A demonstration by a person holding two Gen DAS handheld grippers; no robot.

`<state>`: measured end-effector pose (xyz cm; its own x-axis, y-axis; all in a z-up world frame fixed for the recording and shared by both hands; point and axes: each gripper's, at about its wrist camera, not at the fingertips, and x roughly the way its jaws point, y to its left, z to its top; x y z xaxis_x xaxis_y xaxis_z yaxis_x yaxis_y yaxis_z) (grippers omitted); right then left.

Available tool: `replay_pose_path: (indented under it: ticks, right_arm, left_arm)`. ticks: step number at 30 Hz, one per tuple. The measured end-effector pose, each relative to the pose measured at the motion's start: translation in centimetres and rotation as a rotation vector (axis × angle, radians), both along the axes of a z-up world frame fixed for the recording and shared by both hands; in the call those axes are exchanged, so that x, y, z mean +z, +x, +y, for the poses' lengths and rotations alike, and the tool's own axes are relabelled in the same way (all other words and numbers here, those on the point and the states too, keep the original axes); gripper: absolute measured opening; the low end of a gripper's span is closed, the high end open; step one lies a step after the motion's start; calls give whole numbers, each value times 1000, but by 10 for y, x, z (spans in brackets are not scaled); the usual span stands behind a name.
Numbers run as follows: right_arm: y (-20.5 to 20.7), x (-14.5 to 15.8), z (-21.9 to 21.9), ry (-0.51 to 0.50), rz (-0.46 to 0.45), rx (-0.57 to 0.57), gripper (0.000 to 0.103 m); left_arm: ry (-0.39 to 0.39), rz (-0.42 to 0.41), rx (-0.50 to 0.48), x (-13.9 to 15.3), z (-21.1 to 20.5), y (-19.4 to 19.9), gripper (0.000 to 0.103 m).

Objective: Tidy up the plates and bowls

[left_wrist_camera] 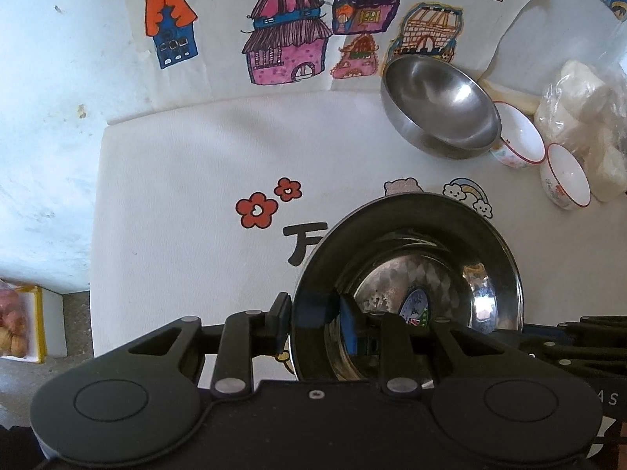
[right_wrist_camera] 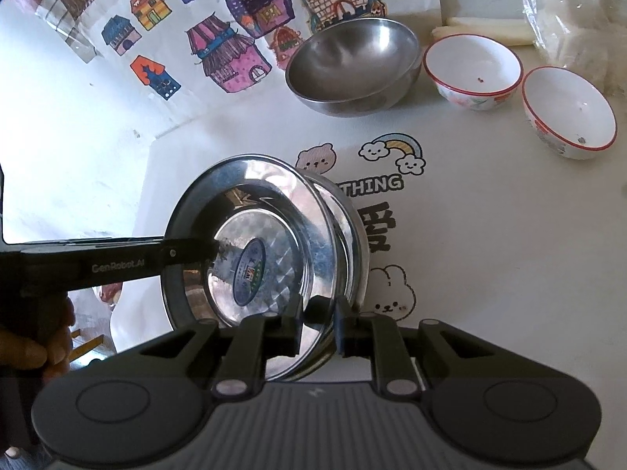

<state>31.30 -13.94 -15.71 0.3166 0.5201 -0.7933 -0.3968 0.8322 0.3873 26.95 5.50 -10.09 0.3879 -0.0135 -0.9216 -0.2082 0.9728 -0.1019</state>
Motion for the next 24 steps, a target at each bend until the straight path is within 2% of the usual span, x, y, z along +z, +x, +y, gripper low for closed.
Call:
replay_pose_path:
  ticks: [11, 24]
  right_arm:
    - [5, 2, 3, -3, 16, -3, 21]
    - [5, 6, 5, -23, -6, -7, 24]
  left_arm:
    - [-3, 22, 17, -8, -2, 1, 30]
    - [3, 23, 18, -12, -3, 2, 32]
